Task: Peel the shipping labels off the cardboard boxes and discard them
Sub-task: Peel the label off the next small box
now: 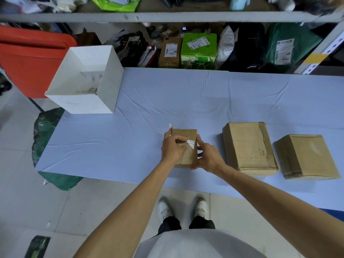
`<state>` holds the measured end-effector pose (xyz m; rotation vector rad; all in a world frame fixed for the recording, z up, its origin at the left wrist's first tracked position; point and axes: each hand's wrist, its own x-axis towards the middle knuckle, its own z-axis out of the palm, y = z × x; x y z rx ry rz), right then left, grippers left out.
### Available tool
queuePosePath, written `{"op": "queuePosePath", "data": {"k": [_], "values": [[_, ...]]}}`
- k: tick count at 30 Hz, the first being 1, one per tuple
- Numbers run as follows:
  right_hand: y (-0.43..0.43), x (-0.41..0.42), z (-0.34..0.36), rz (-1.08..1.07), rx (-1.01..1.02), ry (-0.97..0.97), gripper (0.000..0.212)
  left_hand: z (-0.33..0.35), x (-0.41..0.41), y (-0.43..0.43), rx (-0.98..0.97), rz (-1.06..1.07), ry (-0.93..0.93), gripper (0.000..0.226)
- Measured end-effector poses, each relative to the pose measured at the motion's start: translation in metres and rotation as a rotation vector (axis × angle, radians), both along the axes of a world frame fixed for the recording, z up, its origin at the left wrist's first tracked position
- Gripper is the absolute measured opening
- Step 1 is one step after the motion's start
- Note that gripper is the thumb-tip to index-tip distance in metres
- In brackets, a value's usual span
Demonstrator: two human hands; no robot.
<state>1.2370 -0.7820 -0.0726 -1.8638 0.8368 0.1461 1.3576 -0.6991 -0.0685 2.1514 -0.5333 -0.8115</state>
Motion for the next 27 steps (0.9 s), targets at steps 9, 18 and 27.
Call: {"op": "queuePosePath", "data": {"k": [9,18,27], "values": [[-0.0004,0.0009,-0.0004,0.0,-0.017,0.008,0.117,0.0004,0.0047,0.0015,-0.052,0.006,0.07,0.023],[-0.0017,0.0021,-0.002,0.002,-0.029,0.034,0.116,-0.0021,0.0048,-0.0004,-0.036,0.066,0.027,0.021],[-0.0037,0.0018,-0.0041,0.002,-0.006,0.009,0.115,-0.0015,-0.0008,-0.008,0.048,0.044,-0.066,0.009]]}}
